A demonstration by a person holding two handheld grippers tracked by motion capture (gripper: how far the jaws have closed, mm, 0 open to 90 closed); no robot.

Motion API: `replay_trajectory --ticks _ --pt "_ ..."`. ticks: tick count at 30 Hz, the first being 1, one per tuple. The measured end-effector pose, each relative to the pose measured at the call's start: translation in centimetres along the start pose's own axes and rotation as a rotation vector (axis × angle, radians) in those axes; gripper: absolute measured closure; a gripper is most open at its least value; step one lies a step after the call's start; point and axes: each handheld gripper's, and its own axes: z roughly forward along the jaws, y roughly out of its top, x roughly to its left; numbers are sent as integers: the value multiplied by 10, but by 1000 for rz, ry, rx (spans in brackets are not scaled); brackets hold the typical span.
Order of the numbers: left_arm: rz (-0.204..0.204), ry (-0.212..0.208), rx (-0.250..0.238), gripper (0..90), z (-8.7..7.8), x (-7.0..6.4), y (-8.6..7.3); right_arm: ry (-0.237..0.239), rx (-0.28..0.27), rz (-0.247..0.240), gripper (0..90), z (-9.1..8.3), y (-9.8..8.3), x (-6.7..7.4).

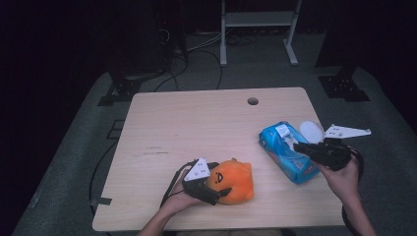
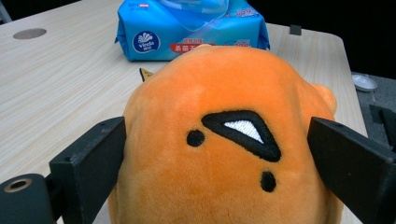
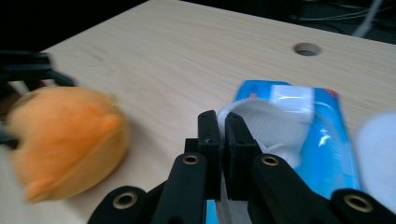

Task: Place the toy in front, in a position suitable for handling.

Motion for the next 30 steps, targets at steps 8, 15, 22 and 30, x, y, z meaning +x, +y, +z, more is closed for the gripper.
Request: replay_trajectory --ticks 8,15,22,30 --pt "-9 -5 -3 64 0 1 -1 150 11 -86 860 -10 12 50" --pt "-15 -10 -7 62 1 2 -1 351 47 -115 859 -1 14 91" --pt "-14 -13 -4 60 2 2 -1 472 121 -125 859 22 22 108" --pt "-12 -12 -8 58 3 2 -1 409 197 -106 853 75 17 91"
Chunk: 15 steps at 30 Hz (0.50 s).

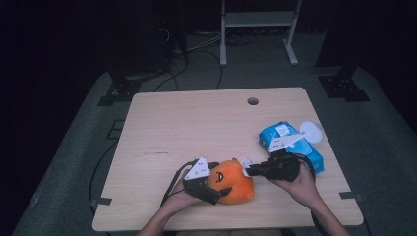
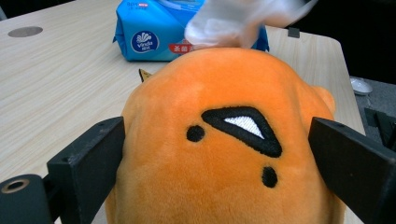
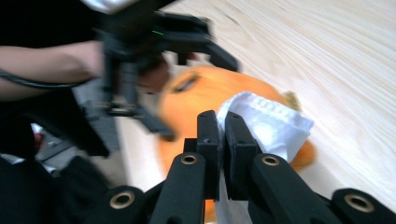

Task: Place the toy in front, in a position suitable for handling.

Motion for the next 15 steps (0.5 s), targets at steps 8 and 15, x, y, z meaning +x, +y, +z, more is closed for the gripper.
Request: replay_trajectory --ticks 8,15 --pt "1 -5 2 55 0 0 0 17 -4 3 858 6 -2 -3" --pt "2 -4 4 55 1 0 0 88 -57 -42 858 -26 6 32"
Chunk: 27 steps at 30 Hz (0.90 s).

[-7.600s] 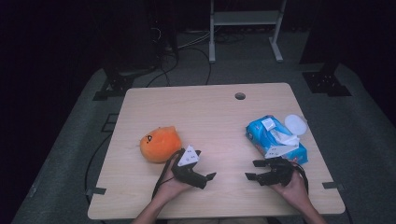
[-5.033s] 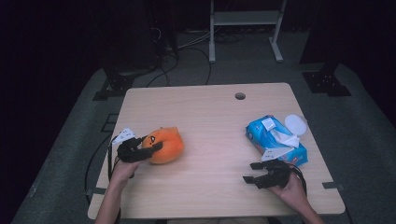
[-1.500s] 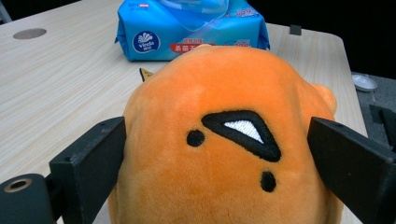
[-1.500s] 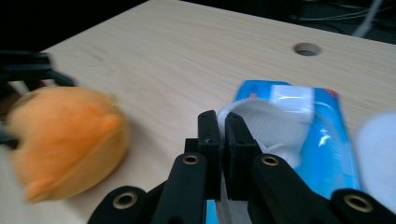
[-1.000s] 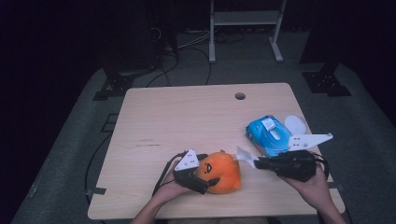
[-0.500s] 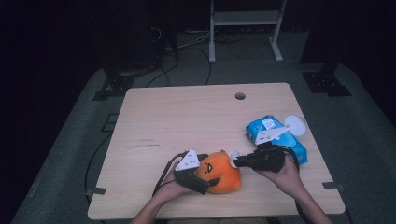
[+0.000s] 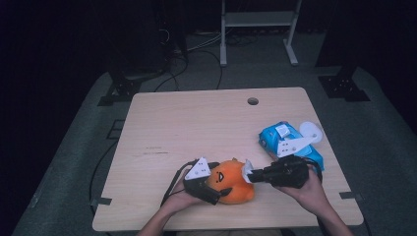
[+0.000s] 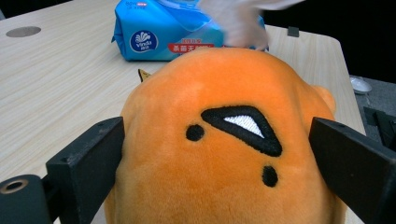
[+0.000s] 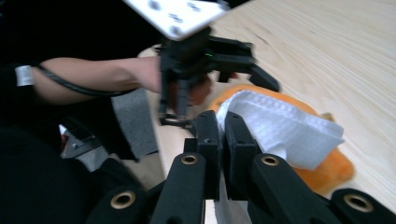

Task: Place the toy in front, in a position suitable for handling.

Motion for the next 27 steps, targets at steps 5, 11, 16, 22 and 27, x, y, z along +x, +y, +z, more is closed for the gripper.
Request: replay_trajectory --ticks 5,11,16,22,27 --pt "-7 -5 -6 53 1 1 -1 40 -2 -36 857 -7 6 20" --pt "-7 -7 -8 52 1 2 -1 48 45 -65 857 -2 10 33" --pt "-7 -6 -9 51 1 1 -1 22 117 72 856 14 0 -13" --pt "-2 -4 -9 45 2 0 0 -136 118 52 848 30 -3 -31" --pt "7 1 4 37 3 -2 0 -198 111 -1 824 44 2 -28"
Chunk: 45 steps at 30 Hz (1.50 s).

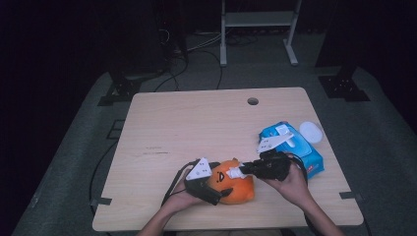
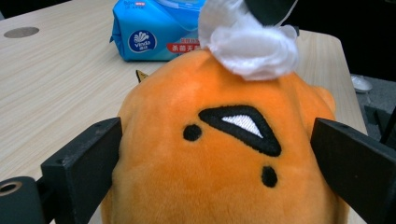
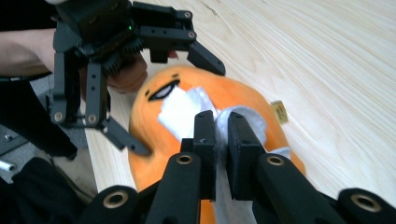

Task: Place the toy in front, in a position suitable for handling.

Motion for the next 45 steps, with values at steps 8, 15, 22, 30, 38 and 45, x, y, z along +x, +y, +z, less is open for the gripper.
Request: replay_trajectory --ticks 8,15,22,30,38,45 --pt "14 -5 14 34 0 -1 0 26 -24 -23 663 11 -4 7" --pt "44 -24 71 34 -4 -2 6 -62 2 -96 654 29 -8 21" --pt "19 -53 89 64 -22 4 11 -77 9 -78 760 32 -14 17" --pt "-15 -28 112 214 -17 9 4 -99 8 -83 819 25 -13 12" --pt "-50 -36 96 222 -13 14 1 -124 1 -47 829 3 -37 8" --pt "-123 6 85 247 -9 22 0 -71 -28 -111 830 6 -29 29"
